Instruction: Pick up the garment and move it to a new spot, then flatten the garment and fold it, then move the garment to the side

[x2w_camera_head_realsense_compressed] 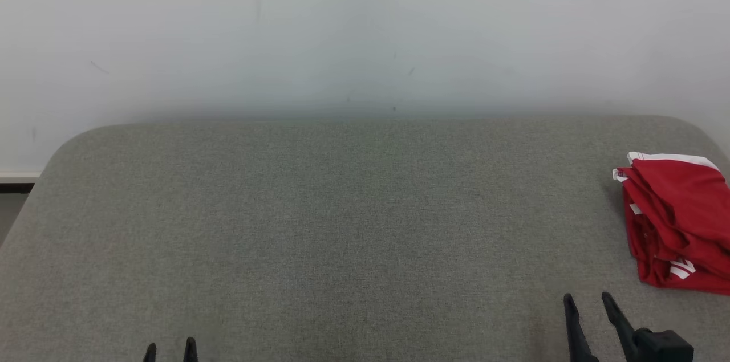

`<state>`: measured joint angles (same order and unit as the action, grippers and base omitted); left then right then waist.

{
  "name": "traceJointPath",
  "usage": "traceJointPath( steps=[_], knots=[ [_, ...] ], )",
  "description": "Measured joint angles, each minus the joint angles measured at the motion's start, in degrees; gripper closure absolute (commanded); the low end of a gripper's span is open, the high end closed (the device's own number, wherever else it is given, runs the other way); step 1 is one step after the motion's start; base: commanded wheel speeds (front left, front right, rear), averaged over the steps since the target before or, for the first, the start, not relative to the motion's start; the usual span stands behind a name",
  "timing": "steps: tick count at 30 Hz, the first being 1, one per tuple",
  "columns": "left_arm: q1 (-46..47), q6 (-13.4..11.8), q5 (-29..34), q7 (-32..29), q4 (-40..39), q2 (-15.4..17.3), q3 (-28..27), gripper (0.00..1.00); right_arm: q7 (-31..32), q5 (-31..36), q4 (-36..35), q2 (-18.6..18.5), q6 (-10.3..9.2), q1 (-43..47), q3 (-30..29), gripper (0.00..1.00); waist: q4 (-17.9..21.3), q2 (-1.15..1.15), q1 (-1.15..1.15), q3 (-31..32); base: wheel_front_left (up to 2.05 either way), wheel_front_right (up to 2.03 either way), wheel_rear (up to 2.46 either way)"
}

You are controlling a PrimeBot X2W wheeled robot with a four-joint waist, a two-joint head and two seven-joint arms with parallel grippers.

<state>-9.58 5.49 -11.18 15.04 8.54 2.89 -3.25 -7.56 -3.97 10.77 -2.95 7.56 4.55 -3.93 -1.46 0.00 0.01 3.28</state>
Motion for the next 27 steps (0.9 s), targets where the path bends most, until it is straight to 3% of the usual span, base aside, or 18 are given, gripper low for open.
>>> traceJointPath(
  steps=[6, 27],
  knots=[
    [-0.1, 0.1, -0.9, -0.8, 2.9, -0.3, -0.1, 1.00, 0.7, -1.1, 3.2, 0.2, 0.00, 1.0, -0.1, 1.00, 0.0, 0.00, 0.00, -0.1, 0.00, 0.00, 0.00],
    [3.1, 0.5, -22.1, -6.1, 3.6, -0.3, -0.8, 1.00, 4.0, -24.4, 3.1, 0.2, 0.00, -1.3, -0.6, 1.00, 0.3, 0.00, 0.00, -0.6, 0.00, 0.00, 0.00]
  ],
)
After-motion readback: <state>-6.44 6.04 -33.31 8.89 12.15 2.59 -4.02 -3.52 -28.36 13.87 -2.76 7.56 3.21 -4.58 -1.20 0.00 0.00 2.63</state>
